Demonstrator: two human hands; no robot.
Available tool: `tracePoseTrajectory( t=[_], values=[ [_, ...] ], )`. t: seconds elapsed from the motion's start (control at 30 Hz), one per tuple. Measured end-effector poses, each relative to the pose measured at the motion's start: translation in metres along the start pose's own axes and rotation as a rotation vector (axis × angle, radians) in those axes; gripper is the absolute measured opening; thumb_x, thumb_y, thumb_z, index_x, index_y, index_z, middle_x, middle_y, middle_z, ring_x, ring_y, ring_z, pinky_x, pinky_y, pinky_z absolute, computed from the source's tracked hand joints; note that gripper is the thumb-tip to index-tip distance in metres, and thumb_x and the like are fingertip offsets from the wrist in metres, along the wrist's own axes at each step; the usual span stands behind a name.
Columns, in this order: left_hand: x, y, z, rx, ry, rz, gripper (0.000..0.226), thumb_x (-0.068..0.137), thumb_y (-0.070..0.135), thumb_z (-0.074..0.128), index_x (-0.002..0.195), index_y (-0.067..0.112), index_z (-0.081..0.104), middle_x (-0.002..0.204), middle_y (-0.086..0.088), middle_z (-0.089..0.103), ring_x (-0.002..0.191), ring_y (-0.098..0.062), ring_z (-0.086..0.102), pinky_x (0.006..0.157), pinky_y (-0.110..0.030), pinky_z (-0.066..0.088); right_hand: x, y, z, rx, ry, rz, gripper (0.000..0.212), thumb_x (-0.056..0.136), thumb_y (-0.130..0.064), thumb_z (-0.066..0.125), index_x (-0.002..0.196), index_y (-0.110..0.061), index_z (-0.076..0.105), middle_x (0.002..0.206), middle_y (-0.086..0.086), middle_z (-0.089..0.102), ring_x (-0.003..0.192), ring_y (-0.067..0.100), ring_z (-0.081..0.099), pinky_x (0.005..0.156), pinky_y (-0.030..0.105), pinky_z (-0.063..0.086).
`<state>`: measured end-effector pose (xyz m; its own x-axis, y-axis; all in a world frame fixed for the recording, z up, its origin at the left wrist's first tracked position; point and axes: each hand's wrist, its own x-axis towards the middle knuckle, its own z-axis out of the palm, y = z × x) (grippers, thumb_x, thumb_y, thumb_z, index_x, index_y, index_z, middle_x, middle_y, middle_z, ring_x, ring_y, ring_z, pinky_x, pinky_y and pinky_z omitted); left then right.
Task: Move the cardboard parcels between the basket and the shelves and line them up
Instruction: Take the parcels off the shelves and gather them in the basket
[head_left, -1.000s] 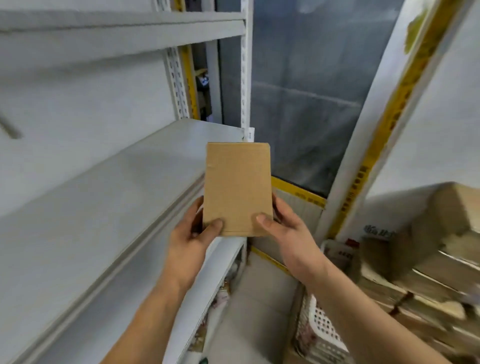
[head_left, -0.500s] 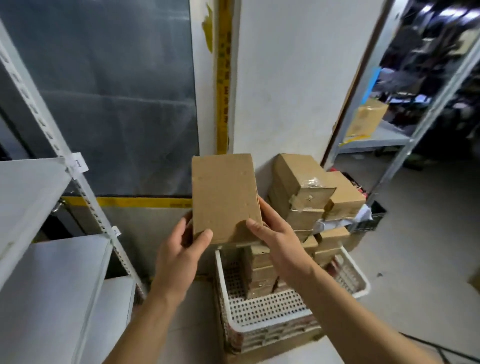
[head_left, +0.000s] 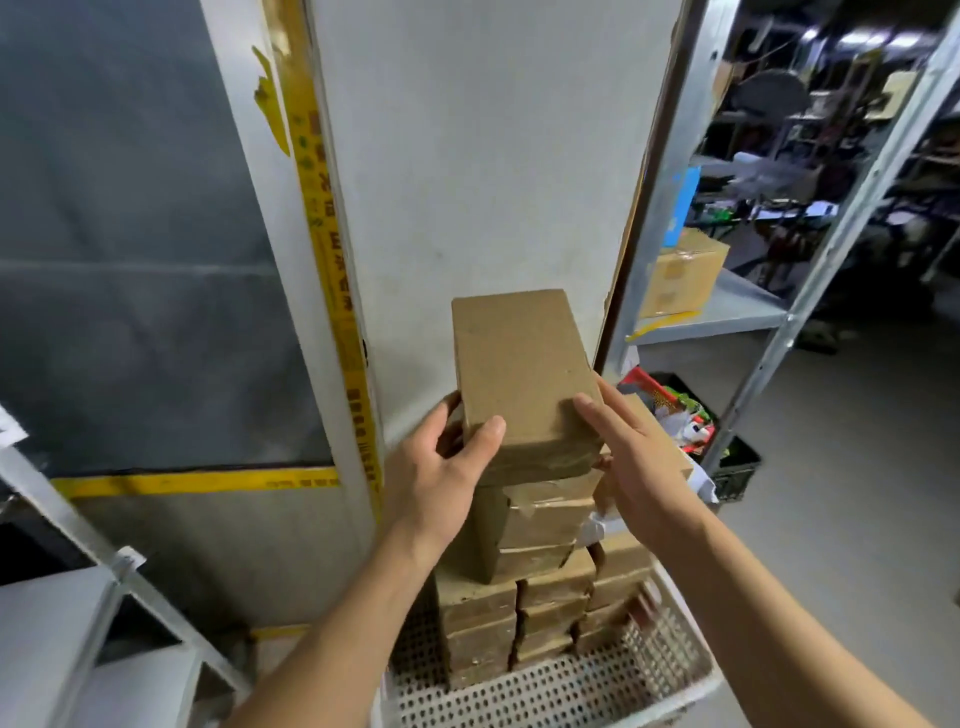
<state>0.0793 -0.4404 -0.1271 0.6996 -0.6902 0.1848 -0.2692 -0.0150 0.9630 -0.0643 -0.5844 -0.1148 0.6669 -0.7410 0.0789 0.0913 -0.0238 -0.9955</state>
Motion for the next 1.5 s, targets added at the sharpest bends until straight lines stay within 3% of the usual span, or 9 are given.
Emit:
tracePoseTrajectory(
  t=[0.1,0.2,0.33,0.5,0.67,0.87,1.13,1.3,1.5],
  values=[
    [0.031,-0.001,0.036,0.028,0.022,-0.043,0.017,0.09,0.058,0.074,0.106,0.06,0.068,0.107,0.031,0.074,0.107,0.005,0.068,0.096,-0.028,0.057,0.031,0.002,-0.03,-0.004,-0.002,0.028,0.032,0.11,-0.029,0.05,0.138,-0.033,0.065,0.123,-0.01,0.075,0.109,0.004,0.07,0.084,0.025,0.051],
    [0.051,-0.007,0.067,0.075,0.041,-0.06,0.031,0.092,0.06,0.071,0.119,0.045,0.071,0.109,0.026,0.075,0.105,0.003,0.069,0.094,-0.031,0.059,0.058,0.01,-0.055,-0.037,0.018,0.072,0.029,0.109,-0.033,0.05,0.132,-0.035,0.068,0.118,-0.014,0.076,0.11,0.004,0.069,0.088,0.029,0.049],
    [0.066,-0.012,0.089,0.15,0.077,-0.12,0.014,0.093,0.064,0.065,0.104,0.056,0.066,0.1,0.033,0.072,0.096,0.008,0.066,0.082,-0.019,0.056,0.082,0.021,-0.073,-0.09,-0.017,0.139,0.025,0.11,-0.039,0.049,0.121,-0.037,0.071,0.11,-0.02,0.075,0.114,0.007,0.066,0.102,0.037,0.051],
    [0.076,-0.011,0.095,0.231,0.102,-0.165,0.007,0.092,0.064,0.066,0.095,0.06,0.061,0.082,0.039,0.066,0.087,0.022,0.06,0.064,-0.001,0.045,0.095,0.031,-0.08,-0.222,-0.034,0.149,0.028,0.112,-0.037,0.042,0.119,-0.024,0.066,0.082,-0.037,0.064,0.079,-0.015,0.058,0.088,0.027,0.048],
    [0.073,-0.03,0.1,0.226,0.072,-0.236,0.043,0.092,0.075,0.053,0.123,0.046,0.061,0.096,0.028,0.067,0.086,0.011,0.062,0.062,-0.008,0.045,0.093,0.044,-0.081,-0.246,-0.033,0.126,0.033,0.109,-0.053,0.045,0.129,-0.039,0.066,0.109,-0.025,0.068,0.107,0.001,0.063,0.099,0.037,0.051],
    [0.078,-0.052,0.102,0.21,0.027,-0.31,0.065,0.079,0.098,0.034,0.109,0.047,0.061,0.092,0.018,0.066,0.089,-0.008,0.061,0.083,-0.038,0.051,0.096,0.048,-0.074,-0.24,0.016,0.143,0.044,0.108,-0.056,0.045,0.133,-0.027,0.065,0.105,-0.026,0.069,0.107,0.002,0.063,0.109,0.045,0.049],
    [0.072,-0.038,0.108,0.15,0.029,-0.227,0.053,0.095,0.074,0.039,0.103,0.028,0.062,0.077,-0.004,0.067,0.068,-0.002,0.062,0.051,-0.01,0.043,0.094,0.045,-0.074,-0.234,0.012,0.167,0.038,0.108,-0.054,0.043,0.127,-0.029,0.065,0.111,-0.015,0.067,0.112,0.007,0.06,0.105,0.031,0.046],
    [0.061,-0.025,0.106,0.029,0.111,-0.262,0.051,0.087,0.088,0.044,0.121,0.051,0.058,0.102,0.016,0.07,0.095,-0.002,0.065,0.086,-0.035,0.053,0.083,0.031,-0.074,-0.266,-0.045,0.057,0.03,0.115,-0.03,0.034,0.111,-0.03,0.064,0.091,-0.034,0.068,0.091,-0.02,0.057,0.083,0.007,0.043],
    [0.062,0.012,0.107,-0.195,0.242,-0.064,0.057,0.081,0.061,0.079,0.13,0.048,0.053,0.122,0.017,0.067,0.114,-0.001,0.066,0.084,-0.015,0.056,0.095,0.023,-0.08,-0.07,-0.159,0.07,0.036,0.112,-0.042,0.041,0.134,-0.027,0.065,0.131,-0.009,0.071,0.13,0.012,0.062,0.119,0.051,0.043]
  ],
)
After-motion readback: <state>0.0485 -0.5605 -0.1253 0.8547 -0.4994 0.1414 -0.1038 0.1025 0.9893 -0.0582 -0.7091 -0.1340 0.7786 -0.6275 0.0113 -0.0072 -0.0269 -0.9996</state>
